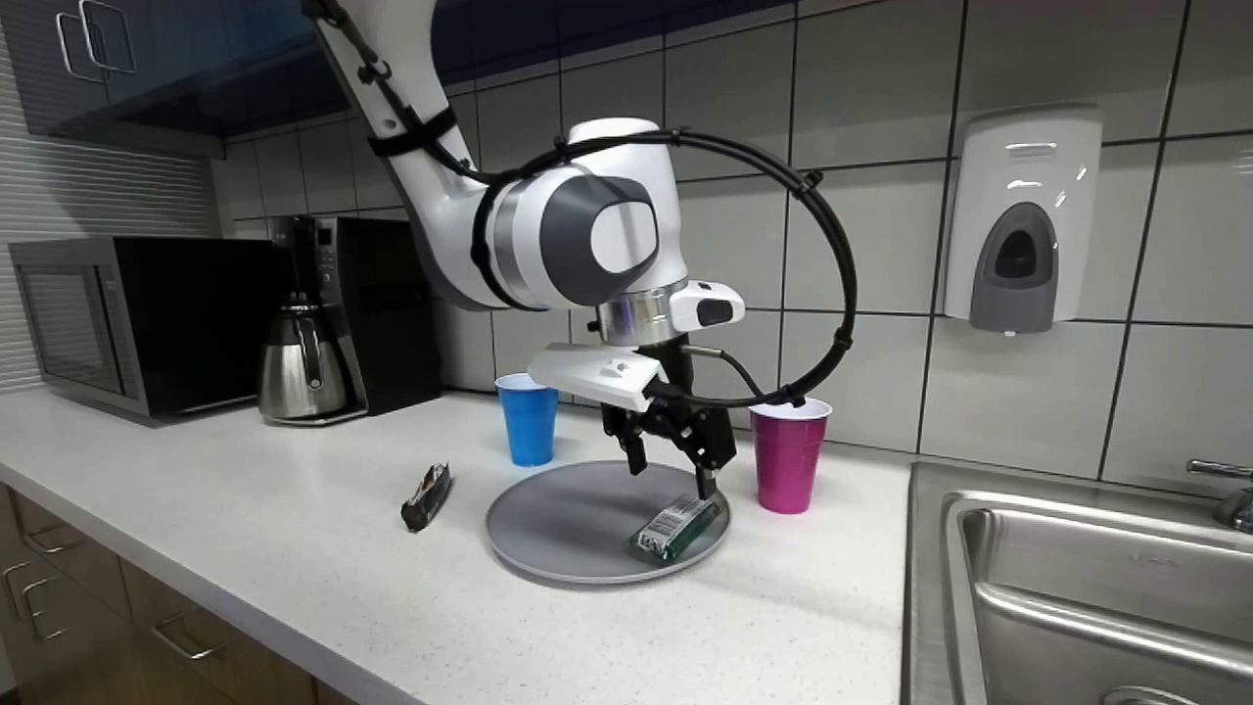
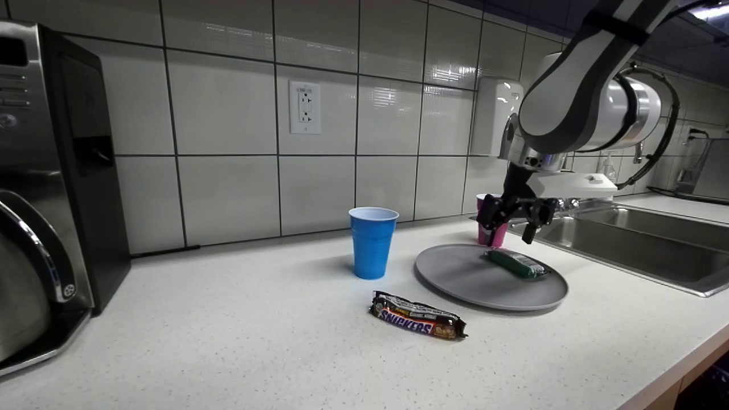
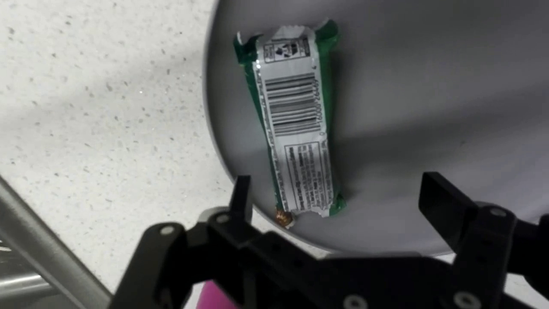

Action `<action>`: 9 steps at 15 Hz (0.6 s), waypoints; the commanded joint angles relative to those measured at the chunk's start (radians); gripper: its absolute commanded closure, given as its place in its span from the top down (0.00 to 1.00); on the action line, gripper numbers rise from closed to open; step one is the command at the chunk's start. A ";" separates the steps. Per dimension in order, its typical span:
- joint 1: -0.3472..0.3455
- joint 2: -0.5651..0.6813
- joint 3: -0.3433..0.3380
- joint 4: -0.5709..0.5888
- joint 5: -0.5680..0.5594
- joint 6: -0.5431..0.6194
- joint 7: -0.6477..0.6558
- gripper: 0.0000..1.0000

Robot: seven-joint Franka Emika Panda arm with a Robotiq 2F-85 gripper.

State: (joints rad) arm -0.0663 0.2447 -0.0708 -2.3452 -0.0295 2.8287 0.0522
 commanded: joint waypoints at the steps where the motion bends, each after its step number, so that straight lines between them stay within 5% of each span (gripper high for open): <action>1: 0.006 -0.079 0.038 -0.042 0.028 -0.028 -0.052 1.00; 9: 0.030 -0.210 0.136 -0.146 0.142 -0.077 -0.202 1.00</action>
State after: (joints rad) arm -0.0443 0.1236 0.0391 -2.4302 0.0537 2.8038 -0.0719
